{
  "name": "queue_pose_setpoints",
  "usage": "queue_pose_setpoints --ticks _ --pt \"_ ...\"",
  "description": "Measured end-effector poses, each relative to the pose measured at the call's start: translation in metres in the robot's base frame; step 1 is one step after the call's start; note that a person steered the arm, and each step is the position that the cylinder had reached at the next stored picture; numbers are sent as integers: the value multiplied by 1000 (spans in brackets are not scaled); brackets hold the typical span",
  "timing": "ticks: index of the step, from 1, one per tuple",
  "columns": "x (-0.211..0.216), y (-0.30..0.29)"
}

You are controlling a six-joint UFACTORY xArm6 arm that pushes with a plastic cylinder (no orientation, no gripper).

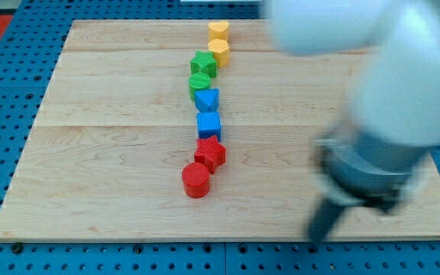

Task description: Slightly move the green blocks below the hexagon in a vertical line of blocks

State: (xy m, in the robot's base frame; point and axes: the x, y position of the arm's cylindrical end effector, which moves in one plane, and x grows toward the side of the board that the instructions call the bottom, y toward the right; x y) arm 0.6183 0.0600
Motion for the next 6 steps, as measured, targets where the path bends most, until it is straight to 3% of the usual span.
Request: queue_pose_setpoints --ticks 1,2,3,4,5,6 --pt "-1 -80" --pt "-36 -206" --pt "-121 -257" --pt "-217 -215" --pt "-251 -141" --pt "-249 -134"
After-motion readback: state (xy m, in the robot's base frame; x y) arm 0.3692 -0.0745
